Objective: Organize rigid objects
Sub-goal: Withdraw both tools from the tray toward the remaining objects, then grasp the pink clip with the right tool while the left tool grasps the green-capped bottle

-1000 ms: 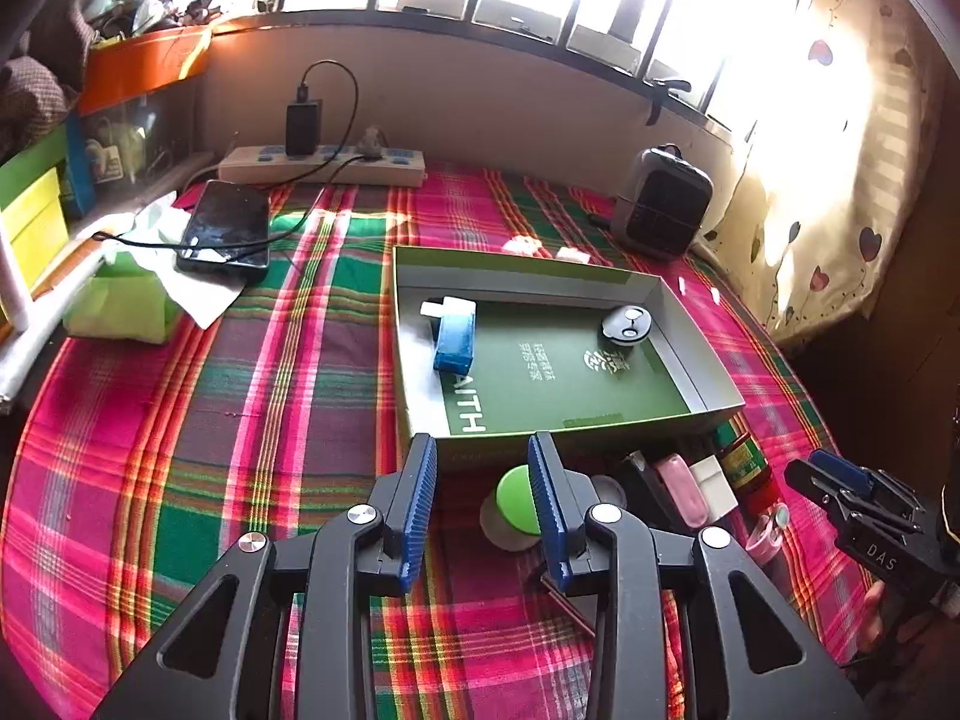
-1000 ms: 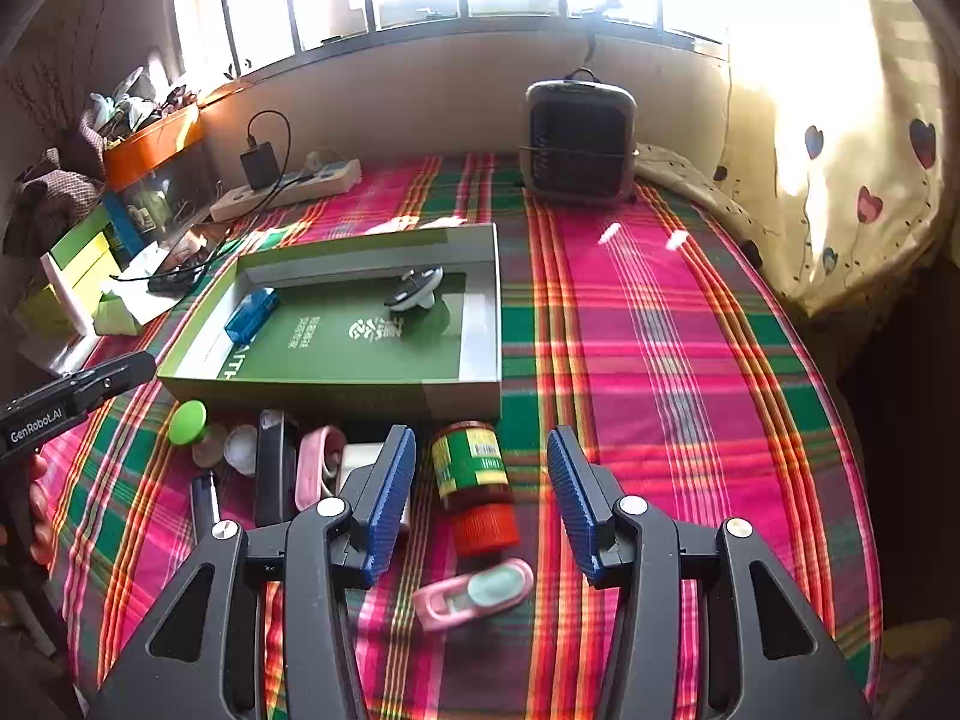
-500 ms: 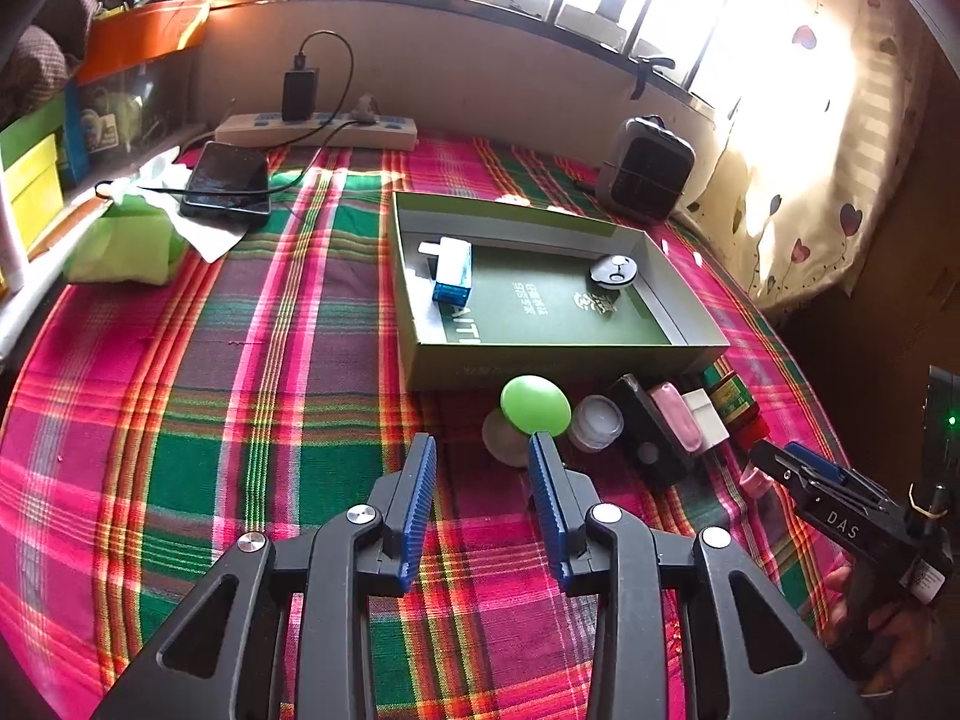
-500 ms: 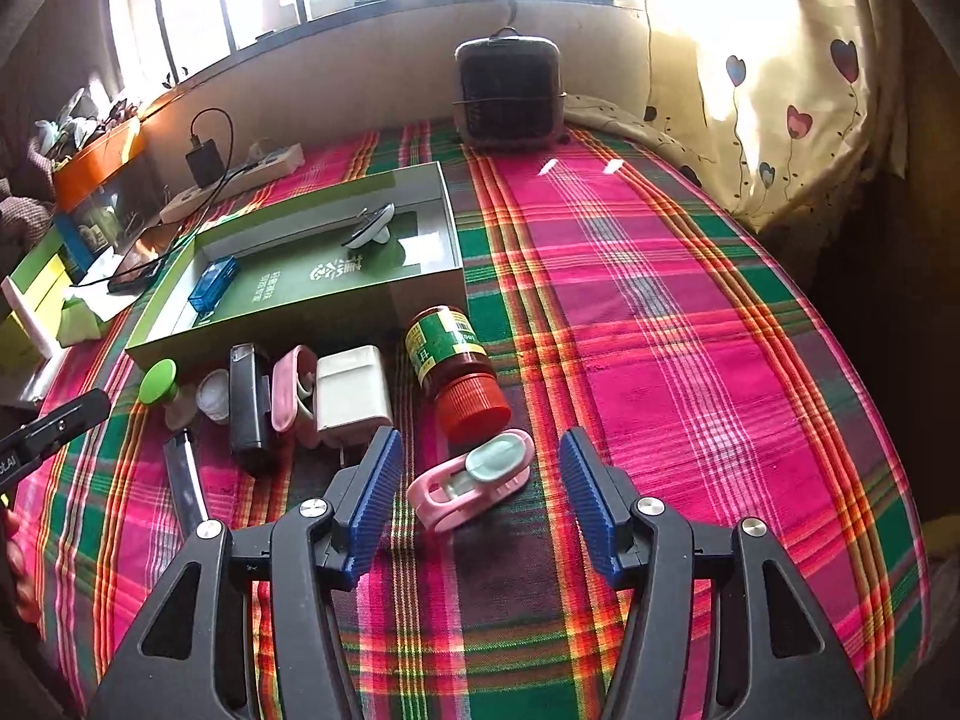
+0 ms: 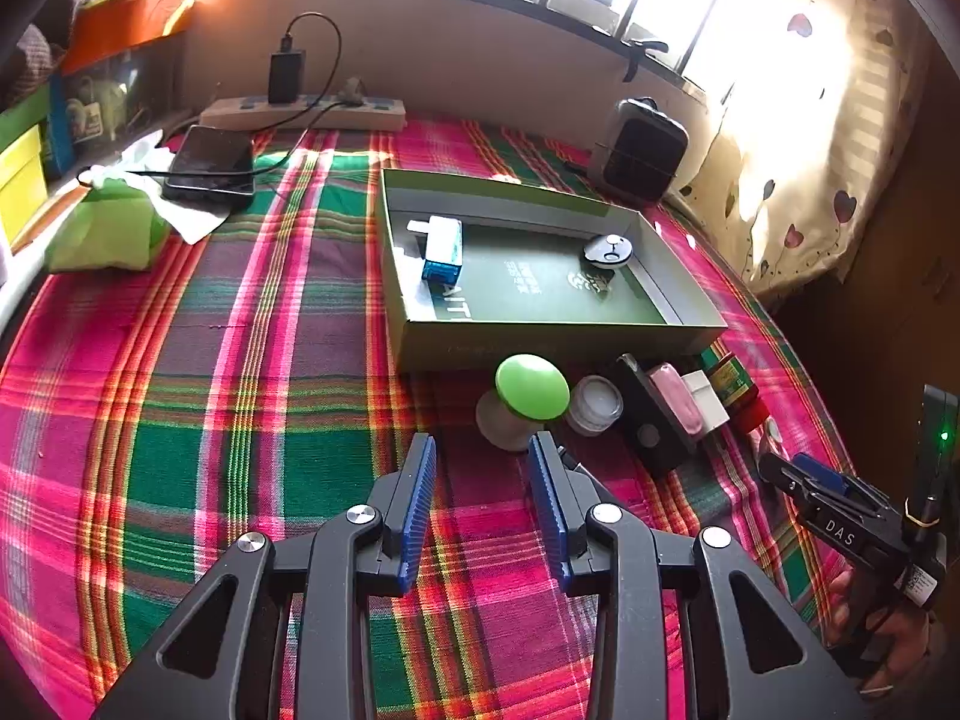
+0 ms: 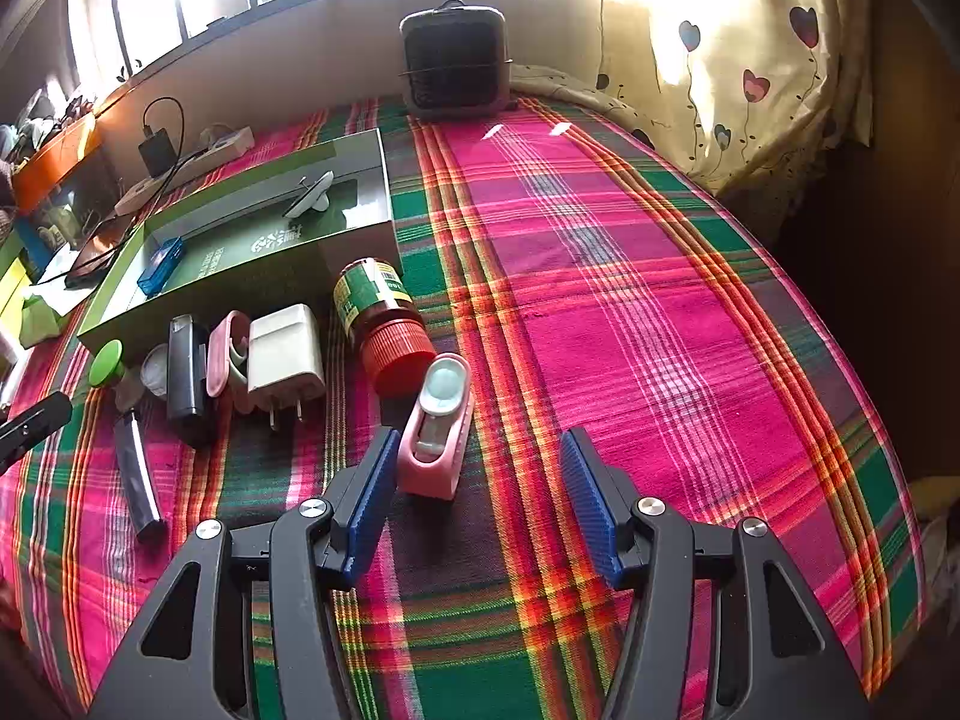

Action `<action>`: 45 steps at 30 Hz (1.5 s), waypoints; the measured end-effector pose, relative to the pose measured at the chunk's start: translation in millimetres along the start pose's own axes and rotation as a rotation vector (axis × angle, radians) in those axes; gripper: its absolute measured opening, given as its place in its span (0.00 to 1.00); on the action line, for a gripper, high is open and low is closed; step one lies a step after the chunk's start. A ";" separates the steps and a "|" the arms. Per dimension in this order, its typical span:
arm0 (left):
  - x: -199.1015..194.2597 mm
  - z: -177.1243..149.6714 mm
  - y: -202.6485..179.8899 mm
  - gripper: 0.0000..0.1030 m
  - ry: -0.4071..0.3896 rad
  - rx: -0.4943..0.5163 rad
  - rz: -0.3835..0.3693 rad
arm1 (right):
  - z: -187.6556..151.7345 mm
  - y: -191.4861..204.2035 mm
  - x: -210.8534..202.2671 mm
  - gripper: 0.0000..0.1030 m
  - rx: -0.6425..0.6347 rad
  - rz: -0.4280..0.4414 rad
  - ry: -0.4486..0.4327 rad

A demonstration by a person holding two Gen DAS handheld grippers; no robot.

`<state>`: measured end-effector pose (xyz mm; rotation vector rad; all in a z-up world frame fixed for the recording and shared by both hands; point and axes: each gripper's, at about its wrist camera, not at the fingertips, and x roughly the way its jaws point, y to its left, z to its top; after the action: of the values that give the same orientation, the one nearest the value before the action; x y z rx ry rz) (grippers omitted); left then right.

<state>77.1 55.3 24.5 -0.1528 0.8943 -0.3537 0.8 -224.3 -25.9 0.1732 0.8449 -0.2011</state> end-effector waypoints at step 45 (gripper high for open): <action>50.2 26.0 -30.7 0.39 0.037 0.006 0.125 | 13.3 -39.2 13.1 0.18 -0.064 0.135 -0.012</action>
<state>119.0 8.0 12.1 -0.0850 0.9345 -0.2435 9.3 -266.7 -30.0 0.1683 0.8233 -0.0482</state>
